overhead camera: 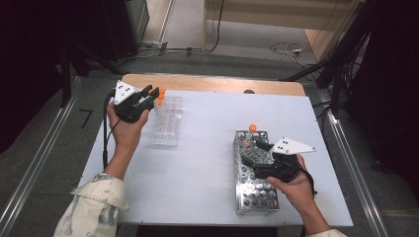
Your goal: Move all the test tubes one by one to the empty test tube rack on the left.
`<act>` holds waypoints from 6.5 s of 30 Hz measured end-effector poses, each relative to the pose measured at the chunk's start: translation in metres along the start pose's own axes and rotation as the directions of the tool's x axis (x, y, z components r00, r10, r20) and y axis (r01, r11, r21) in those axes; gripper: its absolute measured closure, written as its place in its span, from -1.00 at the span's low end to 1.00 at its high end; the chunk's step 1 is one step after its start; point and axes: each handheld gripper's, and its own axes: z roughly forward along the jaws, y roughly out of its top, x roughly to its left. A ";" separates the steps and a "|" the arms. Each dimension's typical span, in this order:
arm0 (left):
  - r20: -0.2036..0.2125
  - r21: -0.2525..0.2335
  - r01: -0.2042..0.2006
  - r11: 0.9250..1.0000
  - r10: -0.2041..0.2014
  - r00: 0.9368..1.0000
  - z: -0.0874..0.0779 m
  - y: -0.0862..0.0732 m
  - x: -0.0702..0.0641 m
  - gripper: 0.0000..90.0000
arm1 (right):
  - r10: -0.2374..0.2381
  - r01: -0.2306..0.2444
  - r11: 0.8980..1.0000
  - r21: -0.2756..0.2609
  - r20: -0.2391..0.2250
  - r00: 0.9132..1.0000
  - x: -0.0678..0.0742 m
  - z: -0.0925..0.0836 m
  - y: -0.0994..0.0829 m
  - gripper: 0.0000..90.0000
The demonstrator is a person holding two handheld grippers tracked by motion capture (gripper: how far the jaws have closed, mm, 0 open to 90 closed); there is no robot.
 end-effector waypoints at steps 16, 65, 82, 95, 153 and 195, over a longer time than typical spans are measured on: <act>-0.021 0.079 -0.022 0.997 0.024 1.000 0.012 -0.024 -0.003 0.58 | -0.001 0.001 1.000 0.003 -0.001 1.000 0.001 0.000 0.000 -0.49; 0.045 0.101 -0.012 0.995 0.008 0.999 -0.034 -0.049 -0.063 -0.34 | 0.037 -0.029 0.997 -0.071 0.115 0.993 -0.057 0.042 -0.011 0.11; 0.092 0.128 -0.007 0.992 -0.005 0.996 -0.033 -0.054 -0.070 -0.37 | 0.009 -0.006 0.999 -0.049 0.074 0.997 -0.069 0.057 -0.015 0.57; 0.103 0.145 -0.006 0.989 -0.009 0.995 -0.031 -0.056 -0.071 -0.42 | -0.003 0.011 0.997 -0.083 0.089 0.996 -0.065 0.047 -0.006 0.59; 0.386 0.044 -0.043 0.998 0.023 0.922 -0.062 -0.025 -0.130 -0.67 | -0.101 0.095 0.992 -0.079 -0.082 0.992 0.025 0.029 0.037 0.60; 0.500 0.031 -0.126 0.992 0.093 0.861 -0.064 -0.038 -0.155 0.56 | -0.131 0.132 0.991 -0.008 -0.210 0.969 0.066 0.056 0.035 0.60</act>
